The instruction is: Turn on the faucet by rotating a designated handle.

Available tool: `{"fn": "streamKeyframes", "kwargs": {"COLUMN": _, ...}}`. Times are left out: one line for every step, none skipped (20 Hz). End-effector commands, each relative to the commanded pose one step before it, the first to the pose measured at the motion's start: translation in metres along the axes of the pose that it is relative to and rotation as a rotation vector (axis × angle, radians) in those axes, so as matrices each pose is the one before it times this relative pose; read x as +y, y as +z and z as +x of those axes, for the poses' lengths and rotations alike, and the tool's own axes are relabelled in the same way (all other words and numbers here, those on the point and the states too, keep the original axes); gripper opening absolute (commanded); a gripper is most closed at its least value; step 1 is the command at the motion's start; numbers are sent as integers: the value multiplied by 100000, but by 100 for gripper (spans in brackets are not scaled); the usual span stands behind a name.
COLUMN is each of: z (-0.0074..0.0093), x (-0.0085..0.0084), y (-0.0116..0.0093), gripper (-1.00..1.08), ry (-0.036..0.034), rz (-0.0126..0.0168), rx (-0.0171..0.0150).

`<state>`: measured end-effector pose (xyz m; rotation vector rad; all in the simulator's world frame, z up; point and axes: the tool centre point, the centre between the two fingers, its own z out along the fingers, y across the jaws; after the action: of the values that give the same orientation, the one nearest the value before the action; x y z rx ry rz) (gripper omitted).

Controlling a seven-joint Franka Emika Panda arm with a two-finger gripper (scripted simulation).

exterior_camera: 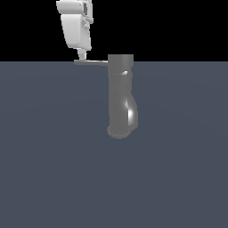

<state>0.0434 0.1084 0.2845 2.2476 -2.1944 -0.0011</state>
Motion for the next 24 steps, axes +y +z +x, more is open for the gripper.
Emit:
{"fn": "streamKeyframes", "kwargs": {"z": 33, "x": 564, "y": -17, "gripper": -100, "ry": -12, "rz": 37, "rx": 3}}
{"fn": "streamKeyframes", "kwargs": {"z": 18, "x": 254, "y": 1, "gripper": -100, "ry": 0, "rz": 0, "rx": 0}}
{"fn": "streamKeyframes", "kwargs": {"z": 18, "x": 255, "y": 1, "gripper": -100, "ry": 0, "rz": 0, "rx": 0}}
{"fn": "streamKeyframes", "kwargs": {"z": 18, "x": 255, "y": 1, "gripper": -100, "ry": 0, "rz": 0, "rx": 0}}
{"fn": "streamKeyframes", "kwargs": {"z": 18, "x": 256, "y": 1, "gripper": -100, "ry": 0, "rz": 0, "rx": 0}}
{"fn": "streamKeyframes", "kwargs": {"z": 18, "x": 257, "y": 1, "gripper": -100, "ry": 0, "rz": 0, "rx": 0}}
{"fn": "streamKeyframes", "kwargs": {"z": 18, "x": 257, "y": 1, "gripper": -100, "ry": 0, "rz": 0, "rx": 0}}
{"fn": "streamKeyframes", "kwargs": {"z": 18, "x": 258, "y": 1, "gripper": -100, "ry": 0, "rz": 0, "rx": 0}}
{"fn": "streamKeyframes", "kwargs": {"z": 18, "x": 258, "y": 1, "gripper": -100, "ry": 0, "rz": 0, "rx": 0}}
{"fn": "streamKeyframes", "kwargs": {"z": 18, "x": 259, "y": 1, "gripper": -100, "ry": 0, "rz": 0, "rx": 0}}
{"fn": "streamKeyframes", "kwargs": {"z": 18, "x": 260, "y": 1, "gripper": -100, "ry": 0, "rz": 0, "rx": 0}}
{"fn": "streamKeyframes", "kwargs": {"z": 18, "x": 260, "y": 1, "gripper": -100, "ry": 0, "rz": 0, "rx": 0}}
{"fn": "streamKeyframes", "kwargs": {"z": 18, "x": 261, "y": 1, "gripper": -100, "ry": 0, "rz": 0, "rx": 0}}
{"fn": "streamKeyframes", "kwargs": {"z": 19, "x": 261, "y": 1, "gripper": -100, "ry": 0, "rz": 0, "rx": 0}}
{"fn": "streamKeyframes", "kwargs": {"z": 19, "x": 261, "y": 1, "gripper": -100, "ry": 0, "rz": 0, "rx": 0}}
{"fn": "streamKeyframes", "kwargs": {"z": 19, "x": 262, "y": 1, "gripper": -100, "ry": 0, "rz": 0, "rx": 0}}
{"fn": "streamKeyframes", "kwargs": {"z": 19, "x": 262, "y": 1, "gripper": -100, "ry": 0, "rz": 0, "rx": 0}}
{"fn": "streamKeyframes", "kwargs": {"z": 19, "x": 263, "y": 1, "gripper": -100, "ry": 0, "rz": 0, "rx": 0}}
{"fn": "streamKeyframes", "kwargs": {"z": 19, "x": 263, "y": 1, "gripper": -100, "ry": 0, "rz": 0, "rx": 0}}
{"fn": "streamKeyframes", "kwargs": {"z": 19, "x": 264, "y": 1, "gripper": -100, "ry": 0, "rz": 0, "rx": 0}}
{"fn": "streamKeyframes", "kwargs": {"z": 19, "x": 264, "y": 1, "gripper": -100, "ry": 0, "rz": 0, "rx": 0}}
{"fn": "streamKeyframes", "kwargs": {"z": 19, "x": 265, "y": 1, "gripper": -100, "ry": 0, "rz": 0, "rx": 0}}
{"fn": "streamKeyframes", "kwargs": {"z": 42, "x": 270, "y": -15, "gripper": -100, "ry": 40, "rz": 28, "rx": -4}}
{"fn": "streamKeyframes", "kwargs": {"z": 19, "x": 266, "y": 1, "gripper": -100, "ry": 0, "rz": 0, "rx": 0}}
